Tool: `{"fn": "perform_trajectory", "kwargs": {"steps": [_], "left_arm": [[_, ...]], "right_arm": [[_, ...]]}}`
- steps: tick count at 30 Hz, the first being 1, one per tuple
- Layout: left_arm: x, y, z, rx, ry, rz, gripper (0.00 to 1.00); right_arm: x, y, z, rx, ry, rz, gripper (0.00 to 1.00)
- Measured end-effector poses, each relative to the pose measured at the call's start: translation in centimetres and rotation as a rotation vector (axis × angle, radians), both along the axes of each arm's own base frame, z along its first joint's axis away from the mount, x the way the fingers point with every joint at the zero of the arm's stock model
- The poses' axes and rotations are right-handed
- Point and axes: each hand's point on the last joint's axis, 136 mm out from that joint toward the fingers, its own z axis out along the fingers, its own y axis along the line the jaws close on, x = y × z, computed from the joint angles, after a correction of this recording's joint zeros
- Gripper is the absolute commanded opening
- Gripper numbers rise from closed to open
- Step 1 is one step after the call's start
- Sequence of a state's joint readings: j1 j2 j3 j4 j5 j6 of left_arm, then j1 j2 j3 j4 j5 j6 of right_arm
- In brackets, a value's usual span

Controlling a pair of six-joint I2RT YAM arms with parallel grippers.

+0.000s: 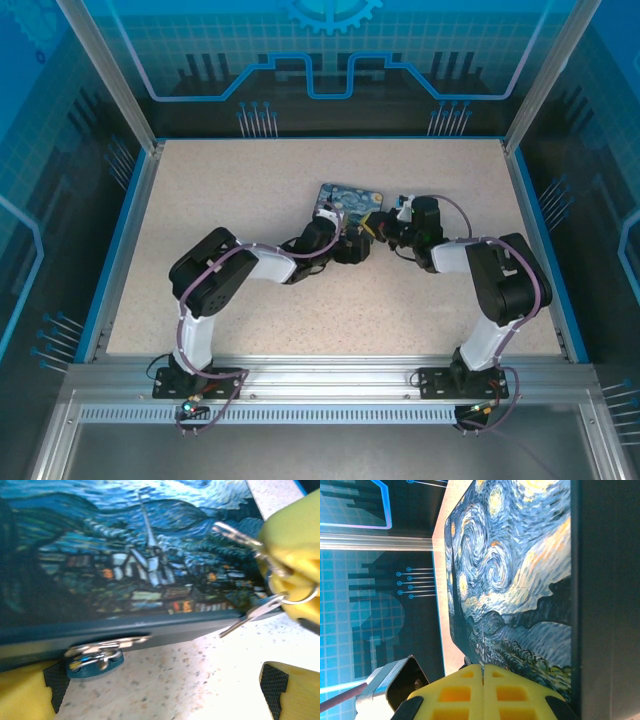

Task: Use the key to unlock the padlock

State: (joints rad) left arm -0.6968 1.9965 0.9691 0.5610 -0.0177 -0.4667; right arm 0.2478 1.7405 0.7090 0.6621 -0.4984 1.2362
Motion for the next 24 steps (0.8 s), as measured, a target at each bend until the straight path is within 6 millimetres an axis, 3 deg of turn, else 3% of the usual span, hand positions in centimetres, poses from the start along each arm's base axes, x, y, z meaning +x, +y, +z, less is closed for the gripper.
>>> {"fn": "perform_trajectory", "kwargs": {"steps": [6,15,24], "left_arm": [[-0.2,-1.1,0.7,-0.093,0.036,-0.013,0.99],[-0.1,-1.7,1.1,-0.162,0.063,0.003,0.99],[0.4,-2.0,1.1,-0.187,0.067,0.019,0.99]], "right_arm": [[0.8,-1.1,0.2,-0.001,0.002,-0.029,0.00],[4.4,-3.3,2.9,0.004,-0.057,-0.092,0.00],[5.0,-3.6,0.4,-0.016,0.004,-0.108,0.00]]}}
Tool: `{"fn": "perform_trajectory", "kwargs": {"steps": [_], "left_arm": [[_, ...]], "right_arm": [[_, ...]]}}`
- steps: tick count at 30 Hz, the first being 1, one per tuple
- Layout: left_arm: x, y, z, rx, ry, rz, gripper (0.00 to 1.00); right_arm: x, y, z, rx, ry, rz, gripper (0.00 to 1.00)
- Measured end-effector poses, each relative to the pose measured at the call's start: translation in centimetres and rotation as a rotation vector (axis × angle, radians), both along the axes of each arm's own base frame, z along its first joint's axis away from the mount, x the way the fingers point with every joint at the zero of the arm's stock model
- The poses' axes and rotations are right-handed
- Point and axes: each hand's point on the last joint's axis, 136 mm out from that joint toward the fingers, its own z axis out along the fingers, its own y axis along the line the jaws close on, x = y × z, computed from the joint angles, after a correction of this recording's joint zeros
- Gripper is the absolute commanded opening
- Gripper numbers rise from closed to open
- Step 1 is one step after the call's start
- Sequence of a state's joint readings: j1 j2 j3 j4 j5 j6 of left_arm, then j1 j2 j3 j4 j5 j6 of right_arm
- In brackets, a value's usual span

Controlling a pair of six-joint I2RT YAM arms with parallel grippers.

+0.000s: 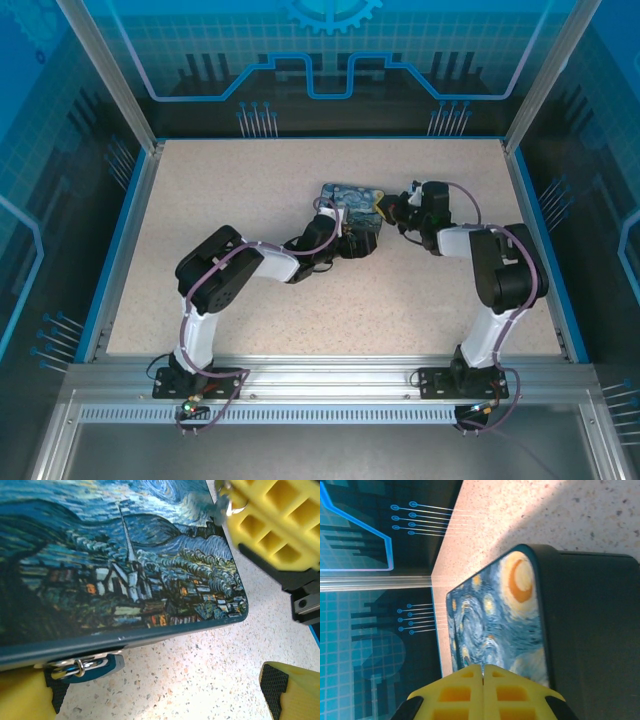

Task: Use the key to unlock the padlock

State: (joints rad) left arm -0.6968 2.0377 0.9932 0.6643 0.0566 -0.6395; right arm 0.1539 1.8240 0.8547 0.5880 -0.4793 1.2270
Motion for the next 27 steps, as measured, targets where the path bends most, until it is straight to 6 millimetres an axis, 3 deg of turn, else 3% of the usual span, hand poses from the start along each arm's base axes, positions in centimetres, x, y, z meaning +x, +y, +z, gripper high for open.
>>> {"fn": "perform_trajectory", "kwargs": {"steps": [9,19,27], "left_arm": [[0.2,-0.5,0.2,-0.014,0.005,0.003,0.98],[-0.1,-1.8,-0.5,0.196,-0.019,0.012,0.99],[-0.1,-1.7,-1.1,0.197,-0.018,0.021,0.98]], "right_arm": [[0.1,0.0,-0.1,-0.004,-0.006,0.002,0.00],[0.0,0.0,-0.2,-0.006,-0.007,0.004,0.00],[0.0,0.0,-0.3,-0.006,-0.010,0.004,0.00]]}}
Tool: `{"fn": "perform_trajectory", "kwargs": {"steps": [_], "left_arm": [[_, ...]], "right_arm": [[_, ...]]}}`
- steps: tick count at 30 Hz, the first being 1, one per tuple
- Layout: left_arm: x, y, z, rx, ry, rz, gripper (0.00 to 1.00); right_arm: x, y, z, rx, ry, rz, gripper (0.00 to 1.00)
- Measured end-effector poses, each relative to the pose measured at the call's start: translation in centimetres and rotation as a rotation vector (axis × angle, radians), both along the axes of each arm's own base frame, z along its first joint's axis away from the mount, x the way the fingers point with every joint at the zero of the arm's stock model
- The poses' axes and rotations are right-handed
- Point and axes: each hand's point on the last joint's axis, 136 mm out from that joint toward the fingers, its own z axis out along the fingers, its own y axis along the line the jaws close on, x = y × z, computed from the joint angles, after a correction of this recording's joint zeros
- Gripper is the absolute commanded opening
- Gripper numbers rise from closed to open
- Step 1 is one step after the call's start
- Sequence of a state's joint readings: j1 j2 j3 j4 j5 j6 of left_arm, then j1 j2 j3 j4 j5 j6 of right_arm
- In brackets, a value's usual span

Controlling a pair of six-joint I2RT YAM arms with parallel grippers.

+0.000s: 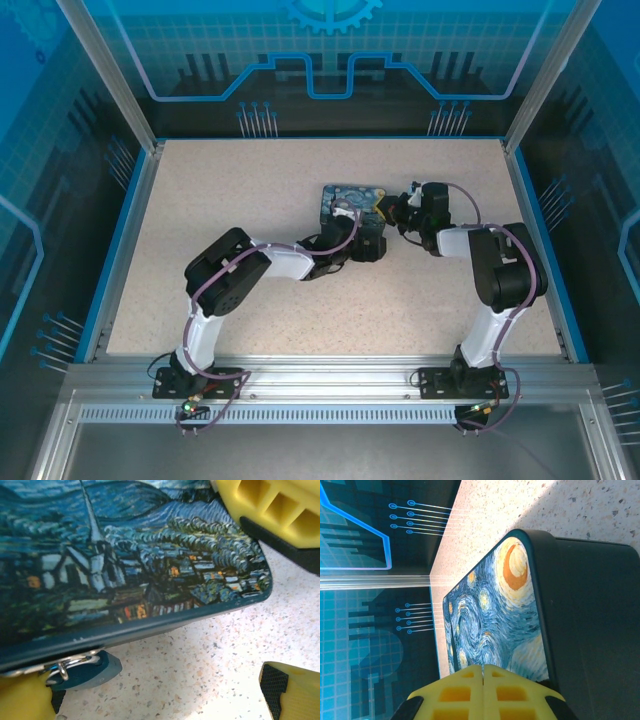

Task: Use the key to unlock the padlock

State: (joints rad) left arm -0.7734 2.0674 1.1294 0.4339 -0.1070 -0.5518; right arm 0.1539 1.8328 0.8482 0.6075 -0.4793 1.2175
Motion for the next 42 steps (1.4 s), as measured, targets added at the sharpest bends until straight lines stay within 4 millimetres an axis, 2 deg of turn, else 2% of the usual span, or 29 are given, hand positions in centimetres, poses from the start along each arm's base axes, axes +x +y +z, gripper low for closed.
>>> {"fn": "perform_trajectory", "kwargs": {"steps": [10,20,24,34,42], "left_arm": [[0.3,0.2,0.9,-0.190,0.029,0.059,0.87],[-0.1,0.4,1.0,-0.301,0.075,0.107,0.74],[-0.3,0.6,1.0,-0.331,0.089,0.123,0.71],[0.4,1.2,1.1,-0.380,0.108,0.207,0.56],[1.0,2.1,0.7,-0.383,0.105,0.281,0.52]], "right_arm": [[0.0,0.0,0.0,0.000,-0.002,0.000,0.00],[0.1,0.0,0.0,0.002,-0.008,0.000,0.00],[0.2,0.0,0.0,0.002,-0.011,0.001,0.00],[0.3,0.1,0.0,0.005,-0.021,0.003,0.00],[0.3,0.1,0.0,0.005,-0.021,0.003,0.00]]}}
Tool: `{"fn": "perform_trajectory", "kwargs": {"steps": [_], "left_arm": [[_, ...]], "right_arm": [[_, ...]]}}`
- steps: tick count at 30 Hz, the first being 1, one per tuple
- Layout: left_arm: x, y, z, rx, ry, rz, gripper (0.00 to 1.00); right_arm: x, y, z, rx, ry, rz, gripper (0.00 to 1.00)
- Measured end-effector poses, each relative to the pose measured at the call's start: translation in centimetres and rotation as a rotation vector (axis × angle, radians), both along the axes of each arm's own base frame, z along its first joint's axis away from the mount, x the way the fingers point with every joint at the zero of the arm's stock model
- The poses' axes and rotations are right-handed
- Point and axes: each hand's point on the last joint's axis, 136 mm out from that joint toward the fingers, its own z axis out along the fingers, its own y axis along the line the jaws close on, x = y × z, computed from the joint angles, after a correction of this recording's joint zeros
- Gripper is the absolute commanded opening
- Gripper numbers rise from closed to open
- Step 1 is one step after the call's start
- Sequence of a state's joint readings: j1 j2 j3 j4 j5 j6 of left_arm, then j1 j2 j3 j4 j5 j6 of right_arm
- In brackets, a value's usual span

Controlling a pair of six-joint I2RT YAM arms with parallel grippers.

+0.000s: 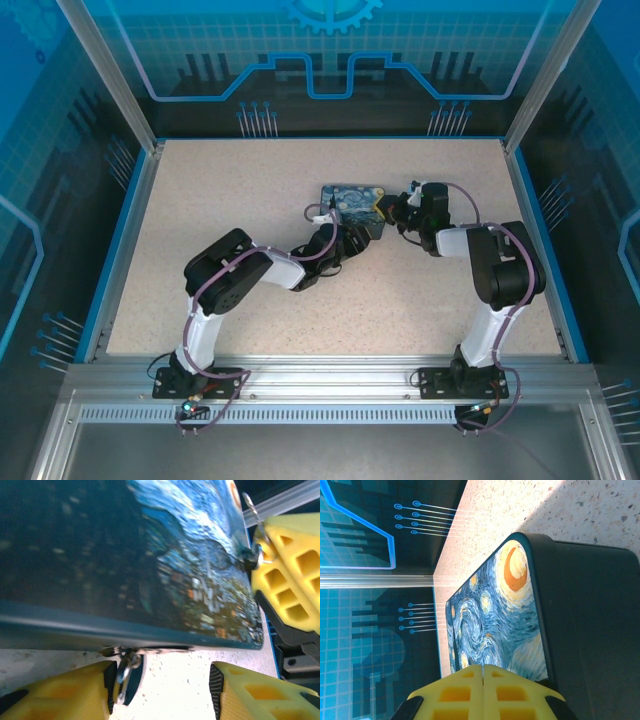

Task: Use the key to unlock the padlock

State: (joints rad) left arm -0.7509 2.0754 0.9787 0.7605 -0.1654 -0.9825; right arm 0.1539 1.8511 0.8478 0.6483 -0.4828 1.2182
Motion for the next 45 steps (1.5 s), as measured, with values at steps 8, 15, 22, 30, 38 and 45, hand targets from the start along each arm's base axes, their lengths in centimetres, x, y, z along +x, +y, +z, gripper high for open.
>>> {"fn": "perform_trajectory", "kwargs": {"steps": [8,15,22,30,38,45], "left_arm": [[0.2,0.8,-1.0,0.050,0.025,0.057,0.44],[0.2,0.9,-1.4,0.098,0.027,0.069,0.39],[0.3,1.0,-1.8,0.158,0.022,0.068,0.32],[0.5,0.9,-2.1,0.192,0.013,0.060,0.26],[0.8,0.6,-1.9,0.200,-0.004,0.053,0.08],[0.8,0.6,-1.9,0.190,0.004,0.043,0.00]], "right_arm": [[0.0,0.0,0.0,0.000,-0.003,0.000,0.00],[0.1,0.0,0.0,0.002,-0.006,0.001,0.00],[0.2,0.0,0.0,0.004,-0.012,0.003,0.00],[0.2,0.1,0.0,0.006,-0.014,0.005,0.00],[0.2,0.1,0.0,0.012,-0.016,0.009,0.00],[0.2,0.1,0.1,0.021,-0.012,0.007,0.00]]}}
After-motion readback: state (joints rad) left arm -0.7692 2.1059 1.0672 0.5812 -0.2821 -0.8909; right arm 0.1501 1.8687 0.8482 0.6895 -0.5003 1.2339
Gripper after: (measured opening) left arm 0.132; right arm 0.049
